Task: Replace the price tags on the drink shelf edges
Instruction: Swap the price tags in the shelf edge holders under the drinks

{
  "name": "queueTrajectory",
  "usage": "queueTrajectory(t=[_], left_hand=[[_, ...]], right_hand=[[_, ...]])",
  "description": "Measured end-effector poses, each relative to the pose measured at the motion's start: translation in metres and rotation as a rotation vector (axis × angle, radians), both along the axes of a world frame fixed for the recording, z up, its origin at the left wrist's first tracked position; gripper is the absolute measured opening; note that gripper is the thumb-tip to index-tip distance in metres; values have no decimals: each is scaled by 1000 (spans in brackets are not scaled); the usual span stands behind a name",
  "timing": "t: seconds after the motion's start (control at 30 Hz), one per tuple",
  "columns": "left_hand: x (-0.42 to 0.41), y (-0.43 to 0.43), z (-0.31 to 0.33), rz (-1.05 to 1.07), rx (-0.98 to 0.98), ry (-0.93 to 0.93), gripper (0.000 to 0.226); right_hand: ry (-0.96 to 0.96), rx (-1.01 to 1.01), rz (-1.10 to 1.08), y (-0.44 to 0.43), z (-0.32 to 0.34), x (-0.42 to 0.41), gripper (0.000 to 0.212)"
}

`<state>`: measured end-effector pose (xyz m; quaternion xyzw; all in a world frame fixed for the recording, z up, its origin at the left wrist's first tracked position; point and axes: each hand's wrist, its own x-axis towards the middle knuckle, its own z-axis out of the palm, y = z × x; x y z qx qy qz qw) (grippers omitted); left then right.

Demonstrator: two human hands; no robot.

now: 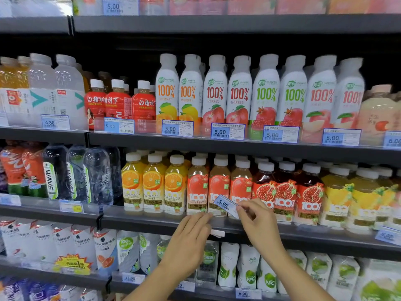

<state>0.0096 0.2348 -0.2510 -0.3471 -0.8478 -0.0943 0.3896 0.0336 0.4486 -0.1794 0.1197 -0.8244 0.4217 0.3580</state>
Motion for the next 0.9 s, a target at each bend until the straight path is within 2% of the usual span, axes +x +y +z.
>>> queueTrajectory(t=[0.13,0.33,0.67,0.9], left_hand=[[0,-3,-8,38,-62,31,26],[-1,-4,-18,110,-145,16,34],[6,-2,-14,128,-129,38,23],[9,1,-2,88,-49,-29,22]], right_hand=[[1,8,1,-3,-3,-4,9],[-29,1,3,-7,-5,-3,11],[-52,-23,40,-15,-11,-4,22],[-6,33,6,-19,-10,0,16]])
